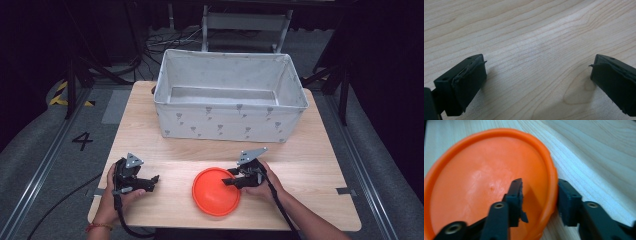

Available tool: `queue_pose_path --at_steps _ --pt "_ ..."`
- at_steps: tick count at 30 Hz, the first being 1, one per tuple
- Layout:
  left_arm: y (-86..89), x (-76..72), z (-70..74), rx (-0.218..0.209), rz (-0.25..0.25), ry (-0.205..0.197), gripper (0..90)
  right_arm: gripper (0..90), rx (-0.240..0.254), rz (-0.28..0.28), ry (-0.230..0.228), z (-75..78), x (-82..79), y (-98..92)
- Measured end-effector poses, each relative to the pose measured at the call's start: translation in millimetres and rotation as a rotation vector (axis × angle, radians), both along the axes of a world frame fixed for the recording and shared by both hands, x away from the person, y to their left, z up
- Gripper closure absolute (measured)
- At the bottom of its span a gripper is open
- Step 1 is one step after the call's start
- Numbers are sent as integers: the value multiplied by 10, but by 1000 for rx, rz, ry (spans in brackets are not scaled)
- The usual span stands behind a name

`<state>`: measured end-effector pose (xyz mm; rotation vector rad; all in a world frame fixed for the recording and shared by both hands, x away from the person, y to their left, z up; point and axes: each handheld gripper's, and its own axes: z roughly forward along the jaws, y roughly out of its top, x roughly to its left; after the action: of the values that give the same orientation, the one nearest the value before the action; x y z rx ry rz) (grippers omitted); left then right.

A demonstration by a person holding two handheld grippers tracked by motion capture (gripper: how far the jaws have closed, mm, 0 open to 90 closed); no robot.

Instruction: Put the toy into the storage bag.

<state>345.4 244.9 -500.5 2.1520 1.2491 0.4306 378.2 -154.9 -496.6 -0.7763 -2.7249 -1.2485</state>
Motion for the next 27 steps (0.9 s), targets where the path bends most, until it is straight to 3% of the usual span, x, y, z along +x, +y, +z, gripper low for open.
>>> queue_pose_path --at_steps 4,9,13,21,27 --pt "0 0 0 0 0 0 6 722 47 1 41 15 34 -60" --pt "0 0 0 -1 0 0 6 805 86 44 29 221 15 -145" --pt "0 0 0 -1 0 0 6 825 91 86 -45 479 -88 -248" --pt "2 -1 0 0 -1 -2 7 826 -11 96 -238 903 -243 -567" --pt "3 -2 0 0 -4 -2 8 826 -34 67 -284 1055 -257 -814"
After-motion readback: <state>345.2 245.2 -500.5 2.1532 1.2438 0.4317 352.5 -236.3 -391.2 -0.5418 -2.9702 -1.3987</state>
